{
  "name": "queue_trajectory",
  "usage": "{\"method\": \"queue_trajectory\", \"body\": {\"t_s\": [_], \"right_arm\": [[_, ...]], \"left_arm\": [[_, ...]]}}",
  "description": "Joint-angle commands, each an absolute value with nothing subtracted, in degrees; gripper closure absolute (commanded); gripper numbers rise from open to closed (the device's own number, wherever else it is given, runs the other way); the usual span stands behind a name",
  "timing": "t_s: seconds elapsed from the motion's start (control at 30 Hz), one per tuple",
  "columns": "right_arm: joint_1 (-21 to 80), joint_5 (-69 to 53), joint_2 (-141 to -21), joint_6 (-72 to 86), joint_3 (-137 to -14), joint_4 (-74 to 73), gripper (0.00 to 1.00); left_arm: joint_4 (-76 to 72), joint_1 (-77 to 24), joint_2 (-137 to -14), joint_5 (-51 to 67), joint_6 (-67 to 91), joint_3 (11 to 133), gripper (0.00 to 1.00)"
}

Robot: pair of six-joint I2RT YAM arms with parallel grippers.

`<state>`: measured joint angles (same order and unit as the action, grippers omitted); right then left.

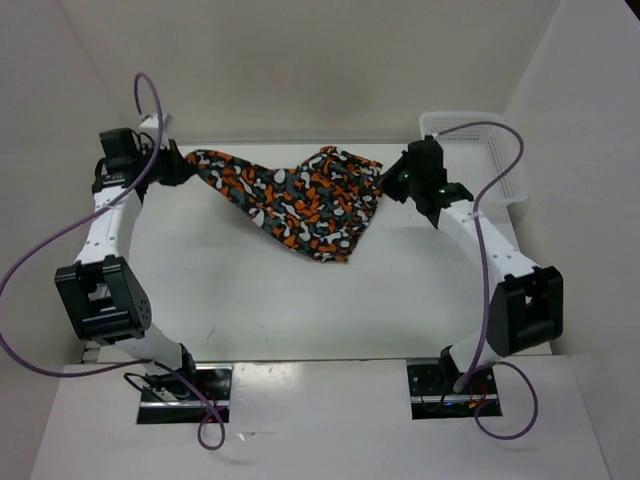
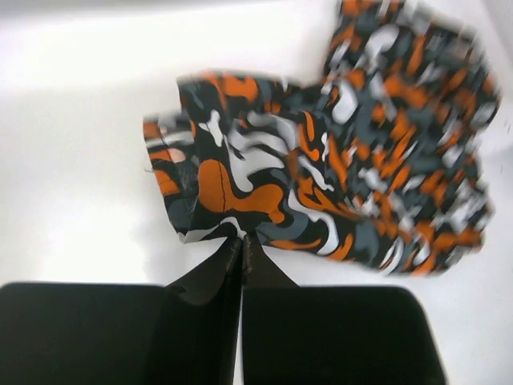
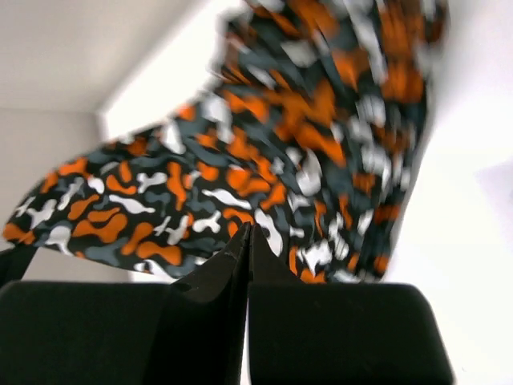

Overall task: Fold and stack the shorts
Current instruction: Flatten the shorts out

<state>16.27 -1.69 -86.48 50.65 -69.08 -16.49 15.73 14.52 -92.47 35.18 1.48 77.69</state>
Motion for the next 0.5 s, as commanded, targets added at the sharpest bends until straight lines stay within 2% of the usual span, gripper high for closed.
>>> {"method": "queue_trajectory", "body": {"t_s": [0.0, 0.2, 0.23, 0.27, 0.4, 0.47], "right_arm": [[16.61, 0.35, -79.82, 46.76, -72.52, -21.36, 1.00], [17.31, -6.31, -71.11, 52.54, -54.26, -19.17, 0.98], [20.01, -6.33, -70.41, 53.86, -49.62, -18.12, 0.94], [21.95, -6.85, -70.40, 55.18, -48.00, -15.84, 0.84], [33.02, -6.96, -78.46, 58.45, -47.19, -11.25, 0.56], [37.78, -6.50, -85.41, 59.93, -50.44, -9.24, 0.49]], "left_arm": [[18.54, 15.73, -87.55, 38.50, 0.00, 83.14, 1.00], [21.36, 16.96, -82.97, 38.32, 0.00, 70.16, 1.00], [20.84, 16.96, -82.27, 38.32, 0.00, 66.66, 1.00], [20.83, 16.96, -82.27, 38.32, 0.00, 65.58, 1.00], [20.83, 16.96, -82.27, 37.18, 0.00, 64.42, 1.00], [20.83, 16.96, -82.27, 37.18, 0.00, 65.12, 1.00]]}}
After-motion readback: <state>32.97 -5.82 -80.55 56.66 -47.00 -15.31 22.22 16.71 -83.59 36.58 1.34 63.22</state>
